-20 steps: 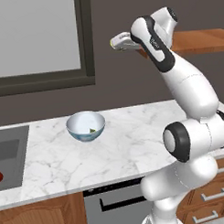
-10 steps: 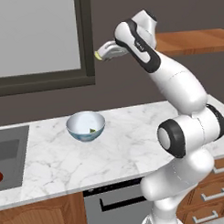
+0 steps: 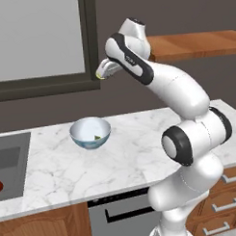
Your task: Pick the lemon wedges from the cabinet and place them in one bowl. Pick the bell pepper from the sink and place it in the other bowl.
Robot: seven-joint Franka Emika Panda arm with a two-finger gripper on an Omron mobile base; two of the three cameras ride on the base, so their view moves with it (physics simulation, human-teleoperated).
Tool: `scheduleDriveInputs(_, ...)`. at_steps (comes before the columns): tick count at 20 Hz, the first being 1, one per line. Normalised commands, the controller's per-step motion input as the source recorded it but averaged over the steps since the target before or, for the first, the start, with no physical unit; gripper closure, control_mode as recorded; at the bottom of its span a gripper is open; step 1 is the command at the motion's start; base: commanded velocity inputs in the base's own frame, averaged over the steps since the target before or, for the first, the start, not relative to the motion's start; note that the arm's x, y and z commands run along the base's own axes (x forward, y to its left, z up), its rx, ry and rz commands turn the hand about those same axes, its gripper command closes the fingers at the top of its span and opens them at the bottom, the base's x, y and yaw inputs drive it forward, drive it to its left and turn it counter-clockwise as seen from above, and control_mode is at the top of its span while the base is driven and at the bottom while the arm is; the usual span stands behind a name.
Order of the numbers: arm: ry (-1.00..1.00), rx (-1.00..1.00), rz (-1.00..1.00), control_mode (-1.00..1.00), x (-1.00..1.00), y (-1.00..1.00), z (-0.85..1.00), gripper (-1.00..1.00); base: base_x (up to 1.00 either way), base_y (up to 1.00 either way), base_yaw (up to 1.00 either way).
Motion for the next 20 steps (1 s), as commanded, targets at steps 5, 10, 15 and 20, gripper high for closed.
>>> scheduleDriveInputs(5, 0.13, -0.20, 0.06, -1.00, -0.26, 0.24, -0.68, 1.00, 0.00, 0.00, 0.00)
scheduleDriveInputs(10, 0.08, -0.19, 0.03, -1.00, -0.07, 0.13, -0.73, 1.00, 0.00, 0.00, 0.00)
scheduleDriveInputs(15, 0.03, -0.05, 0.01, -1.00, 0.18, 0.11, -0.38, 1.00, 0.00, 0.00, 0.00)
scheduleDriveInputs(20, 0.06, -0.14, 0.01, -1.00, 0.16, 0.11, -0.65, 1.00, 0.00, 0.00, 0.00)
